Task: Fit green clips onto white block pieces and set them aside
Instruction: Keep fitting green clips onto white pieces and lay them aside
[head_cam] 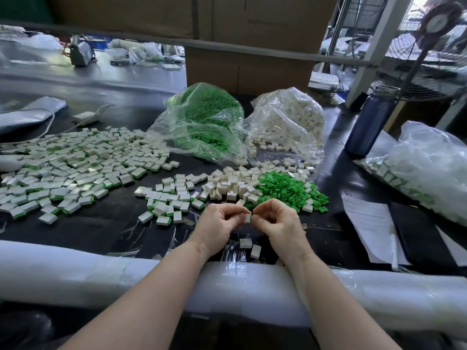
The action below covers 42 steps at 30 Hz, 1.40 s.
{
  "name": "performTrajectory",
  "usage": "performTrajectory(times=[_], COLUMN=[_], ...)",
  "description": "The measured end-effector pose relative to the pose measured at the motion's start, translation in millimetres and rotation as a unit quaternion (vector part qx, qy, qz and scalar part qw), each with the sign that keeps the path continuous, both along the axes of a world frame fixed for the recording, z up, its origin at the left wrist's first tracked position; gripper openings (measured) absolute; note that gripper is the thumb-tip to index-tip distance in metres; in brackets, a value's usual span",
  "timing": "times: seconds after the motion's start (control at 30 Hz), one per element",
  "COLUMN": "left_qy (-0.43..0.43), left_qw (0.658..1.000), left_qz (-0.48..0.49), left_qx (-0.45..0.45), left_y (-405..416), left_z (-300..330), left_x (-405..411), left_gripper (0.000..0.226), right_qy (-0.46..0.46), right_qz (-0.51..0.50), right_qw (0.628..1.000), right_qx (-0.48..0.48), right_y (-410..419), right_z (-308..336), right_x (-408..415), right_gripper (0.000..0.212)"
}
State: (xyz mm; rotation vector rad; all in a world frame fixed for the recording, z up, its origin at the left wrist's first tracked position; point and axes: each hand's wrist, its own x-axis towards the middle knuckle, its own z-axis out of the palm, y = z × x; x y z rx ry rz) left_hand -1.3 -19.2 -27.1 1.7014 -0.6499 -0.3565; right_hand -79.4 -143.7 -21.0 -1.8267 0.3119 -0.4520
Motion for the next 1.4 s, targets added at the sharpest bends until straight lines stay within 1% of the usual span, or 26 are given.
performTrajectory(times=[0.13,0.3,0.43,0.57,0.63,0.7,0.87,1.0,1.07,1.2,1.4], left_qy=[-0.013,-0.051,-0.036,-0.044,-0.062,-0.079,-0.082,-0.019,-0.004,0.006,0.006], left_qw=[1.000,0.996,0.998,0.999,0.998,0.996,0.996,1.000,1.000,1.000,0.999], left_qz=[-0.013,-0.032,-0.027,-0.015,-0.019,-0.021,0.012,0.003,-0.003,-0.020,-0.030], left_qx=[0.016,0.059,0.039,0.025,0.023,0.026,0.029,-0.003,-0.011,-0.017,0.018], left_y=[1.3,3.0,3.1,-1.1,-0.9,-0.2,-0.6,1.9,2.6,1.1,2.4], left_z=[1.5,1.6,2.8,0.2,-1.2,-2.4,-3.5,-2.7,-3.4,-3.0,0.4], left_x=[-1.0,-1.5,-2.8,-4.0,-3.9,-3.5,0.3,2.4,3.3,2.4,-0.7], left_gripper=[0.018,0.013,0.015,0.020,0.024,0.025,0.006,0.016,0.018,0.017,0.010], right_qy=[0.009,0.020,0.007,-0.014,-0.018,-0.015,-0.008,0.004,0.007,-0.007,0.005], right_qz=[0.019,0.045,0.034,0.009,-0.001,-0.006,0.001,0.006,0.011,0.020,0.015], right_qw=[1.000,0.998,0.998,0.992,0.990,0.992,0.993,0.996,0.997,0.995,0.998], right_qx=[0.014,0.031,0.048,0.124,0.137,0.128,0.114,0.084,0.073,0.098,0.061], right_y=[-1.1,-3.1,-3.6,-4.8,-5.3,-5.3,-6.7,-6.5,-5.1,-3.5,-2.0], right_z=[1.5,1.0,-0.9,-2.4,-2.9,-3.5,-3.8,-5.0,-4.9,-2.3,-3.5], right_x=[-0.9,-2.1,-0.5,2.2,2.4,2.2,1.4,1.7,2.1,1.0,2.0], right_gripper=[0.015,0.018,0.015,0.008,0.008,0.008,0.008,0.007,0.007,0.008,0.010])
